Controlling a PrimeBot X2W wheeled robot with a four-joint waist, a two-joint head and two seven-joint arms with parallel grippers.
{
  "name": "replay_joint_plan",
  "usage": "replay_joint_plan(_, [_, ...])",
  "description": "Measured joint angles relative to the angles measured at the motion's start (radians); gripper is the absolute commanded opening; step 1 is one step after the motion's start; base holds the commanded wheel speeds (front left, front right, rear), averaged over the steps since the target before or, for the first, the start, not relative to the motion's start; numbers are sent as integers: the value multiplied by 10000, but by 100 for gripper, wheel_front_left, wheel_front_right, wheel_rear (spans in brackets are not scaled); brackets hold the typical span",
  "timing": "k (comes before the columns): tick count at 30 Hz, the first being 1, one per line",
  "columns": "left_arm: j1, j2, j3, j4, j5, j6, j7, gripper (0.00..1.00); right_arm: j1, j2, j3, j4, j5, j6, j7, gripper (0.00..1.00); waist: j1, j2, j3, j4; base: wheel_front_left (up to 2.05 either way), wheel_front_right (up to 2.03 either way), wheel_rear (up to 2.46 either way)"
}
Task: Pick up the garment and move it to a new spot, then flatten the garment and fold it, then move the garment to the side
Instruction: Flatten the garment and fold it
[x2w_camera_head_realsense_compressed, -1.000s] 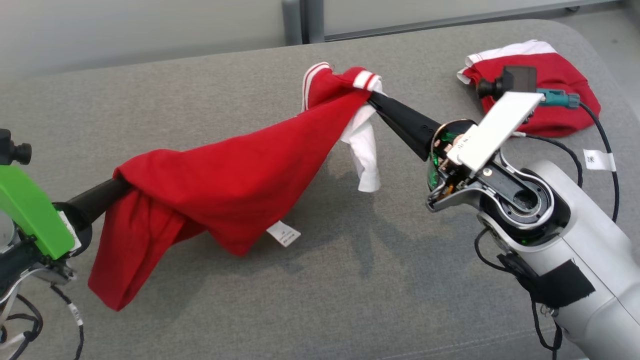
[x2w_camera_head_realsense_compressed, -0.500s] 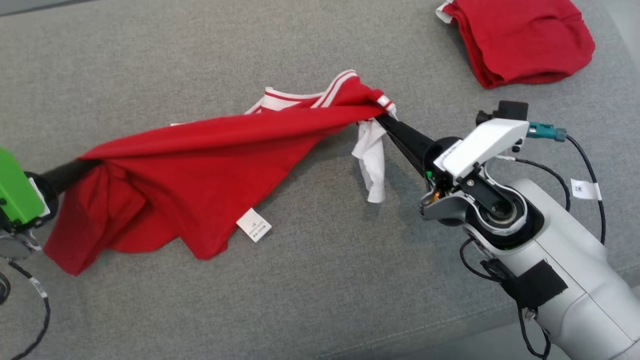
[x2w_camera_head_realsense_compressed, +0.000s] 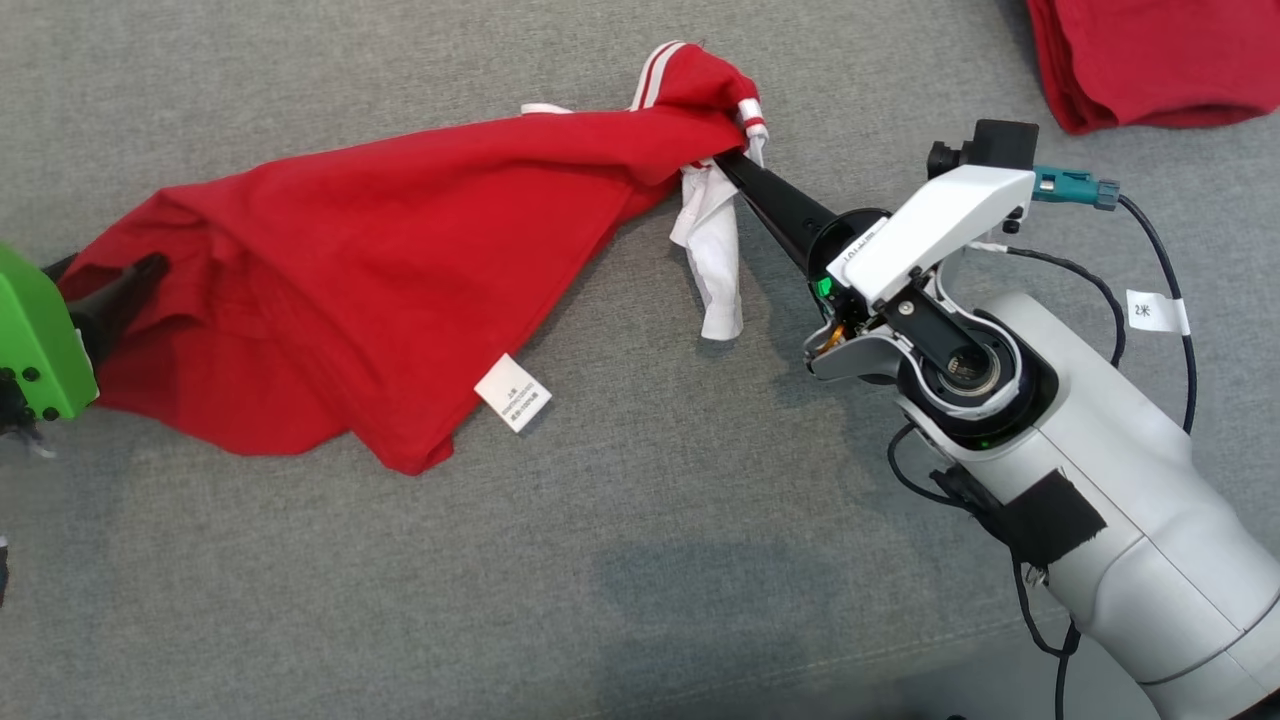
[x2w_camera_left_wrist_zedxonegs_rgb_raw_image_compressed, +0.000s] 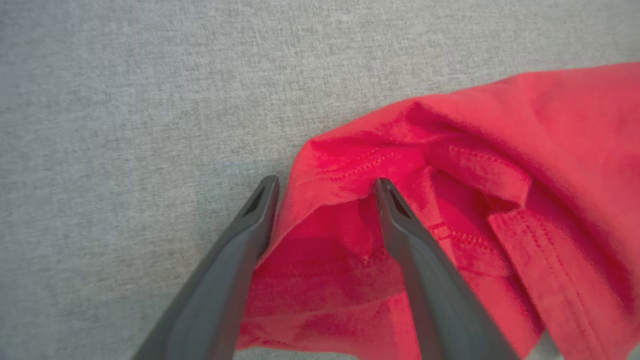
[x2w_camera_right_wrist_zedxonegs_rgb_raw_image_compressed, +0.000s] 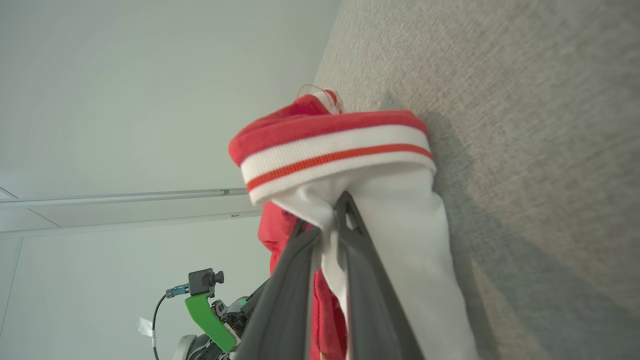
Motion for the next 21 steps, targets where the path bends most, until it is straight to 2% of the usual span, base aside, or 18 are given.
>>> replay_joint_plan(3, [-105,23,-205,-38,769,-54,-403,100,-20,-10,0,180,2,0,-65,0,0,0,-31,204,0,0,0])
replay_joint_plan(6, [-107,12,-52,-251,1344,15,-1285,100,-19,-13,0,343,8,0,-104,0,0,0,-178,352,0,0,0])
replay_joint_plan(9, [-85,-339,12,-865,1712,136,-2088,100,-15,-42,-13,477,56,0,-188,0,0,0,-386,499,0,0,0])
replay_joint_plan(10, [-3,-642,-98,-1149,1672,136,-2234,100,-10,-54,-27,522,58,0,-234,0,0,0,-463,557,0,0,0])
replay_joint_plan(11, [407,-1413,-487,-1643,1630,136,-2527,100,17,-94,-61,596,94,0,-311,0,-1,0,-619,679,0,0,0])
replay_joint_plan(13, [1002,-2182,-895,-1856,1641,153,-2830,100,82,-157,-115,673,182,0,-360,0,-1,0,-775,826,0,0,0])
replay_joint_plan(16, [1728,-2851,-1252,-1676,1825,311,-3379,100,207,-259,-207,782,382,0,-447,0,-1,0,-997,1078,0,0,0])
replay_joint_plan(18, [2027,-3053,-1455,-1438,2274,407,-3701,100,297,-288,-199,861,489,0,-454,0,-1,0,-1154,1237,0,0,0])
replay_joint_plan(21, [2442,-3434,-1473,-1271,2380,445,-4134,100,376,-280,-128,928,554,0,-493,0,-1,0,-1416,1430,0,0,0])
